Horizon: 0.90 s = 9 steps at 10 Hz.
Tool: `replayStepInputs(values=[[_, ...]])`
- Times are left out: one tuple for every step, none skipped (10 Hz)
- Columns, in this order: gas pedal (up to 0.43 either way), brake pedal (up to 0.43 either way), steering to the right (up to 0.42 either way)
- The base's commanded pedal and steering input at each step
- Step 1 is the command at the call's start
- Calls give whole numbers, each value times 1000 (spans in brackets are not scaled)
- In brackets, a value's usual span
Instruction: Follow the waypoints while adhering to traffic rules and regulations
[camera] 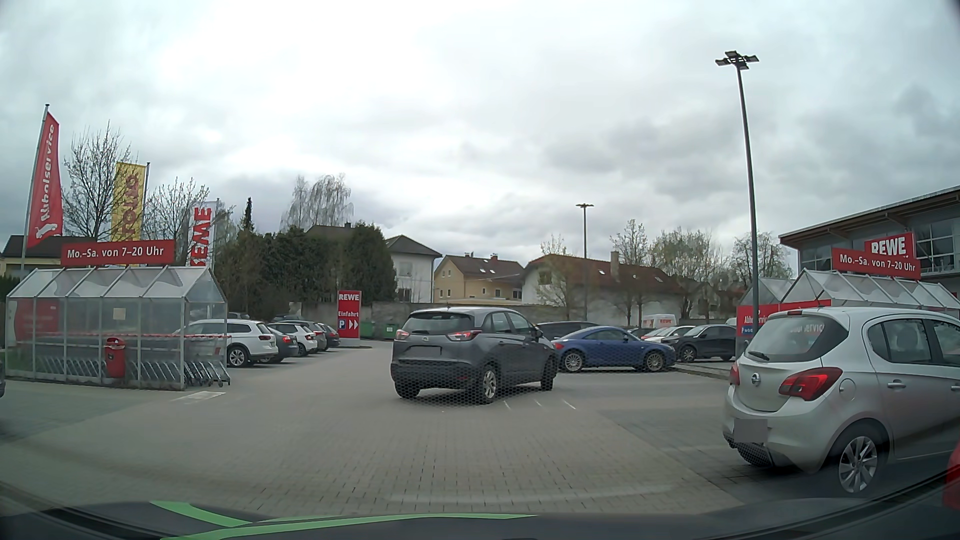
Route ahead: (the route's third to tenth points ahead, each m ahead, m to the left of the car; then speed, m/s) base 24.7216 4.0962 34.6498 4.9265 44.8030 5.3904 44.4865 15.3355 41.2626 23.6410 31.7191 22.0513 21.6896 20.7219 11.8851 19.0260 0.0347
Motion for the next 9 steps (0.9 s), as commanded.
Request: replayStepInputs(values=[[0, 152, -3], [0, 159, -3], [0, 159, -3], [0, 159, -3], [0, 159, -3], [0, 159, -3], [0, 159, -3], [0, 159, -3], [0, 159, -3]])
